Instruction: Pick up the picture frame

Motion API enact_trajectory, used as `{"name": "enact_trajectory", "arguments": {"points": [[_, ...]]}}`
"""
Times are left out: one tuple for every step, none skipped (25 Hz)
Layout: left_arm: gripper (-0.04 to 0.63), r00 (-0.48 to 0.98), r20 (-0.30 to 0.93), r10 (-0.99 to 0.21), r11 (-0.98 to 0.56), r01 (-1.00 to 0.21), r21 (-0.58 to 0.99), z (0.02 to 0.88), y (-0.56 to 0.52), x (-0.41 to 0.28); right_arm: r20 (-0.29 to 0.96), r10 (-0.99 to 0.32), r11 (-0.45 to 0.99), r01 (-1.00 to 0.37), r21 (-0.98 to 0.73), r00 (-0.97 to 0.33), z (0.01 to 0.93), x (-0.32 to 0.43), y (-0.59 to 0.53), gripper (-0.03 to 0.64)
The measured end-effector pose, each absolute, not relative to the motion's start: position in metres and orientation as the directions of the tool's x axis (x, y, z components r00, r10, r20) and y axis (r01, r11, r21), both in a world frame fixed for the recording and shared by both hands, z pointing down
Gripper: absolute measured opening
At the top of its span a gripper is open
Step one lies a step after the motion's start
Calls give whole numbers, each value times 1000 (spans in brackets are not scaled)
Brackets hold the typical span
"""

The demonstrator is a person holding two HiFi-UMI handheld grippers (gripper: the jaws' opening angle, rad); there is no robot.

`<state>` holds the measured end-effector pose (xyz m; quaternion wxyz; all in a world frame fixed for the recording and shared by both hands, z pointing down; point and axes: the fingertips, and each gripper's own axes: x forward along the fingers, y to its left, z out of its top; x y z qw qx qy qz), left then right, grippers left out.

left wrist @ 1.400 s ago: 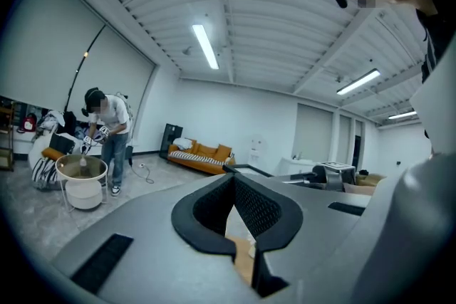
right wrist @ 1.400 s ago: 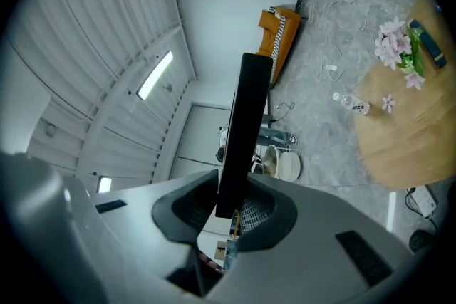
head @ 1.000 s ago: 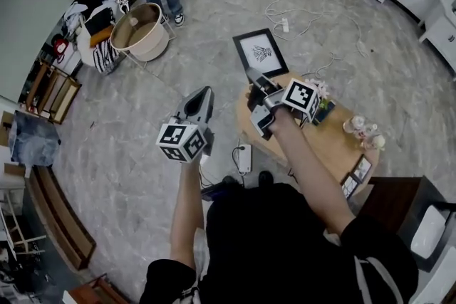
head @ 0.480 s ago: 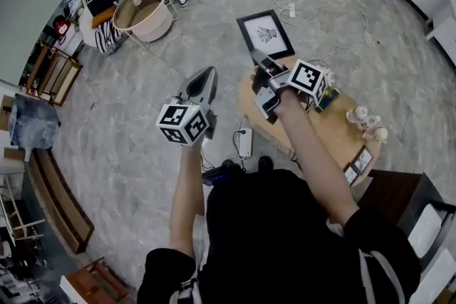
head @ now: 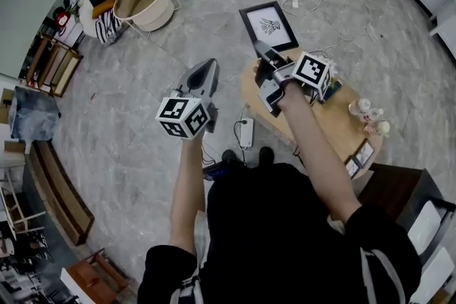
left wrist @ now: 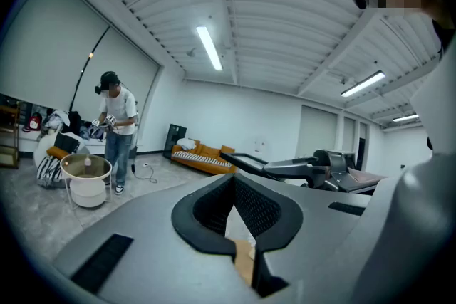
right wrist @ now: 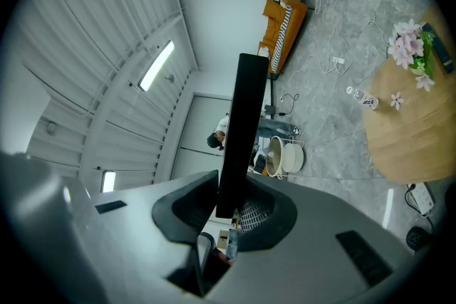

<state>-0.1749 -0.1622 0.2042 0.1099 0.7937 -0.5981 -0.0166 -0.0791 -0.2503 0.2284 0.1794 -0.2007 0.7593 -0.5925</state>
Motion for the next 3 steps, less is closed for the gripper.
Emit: {"name": "enact_trajectory", "arguments": {"points": [[12, 284, 105, -953, -260, -946, 195, 204, -163, -175, -36, -516, 219, -92, -971, -856, 229, -79, -251, 75], [12, 283, 104, -953, -259, -946, 195, 204, -163, -175, -37, -514, 220, -90, -971, -857, 229, -80, -251, 75], [12, 283, 104, -954, -259, -946, 196, 204, -164, -175, -38, -513, 220, -89, -971, -857, 229, -80, -252, 74]]}}
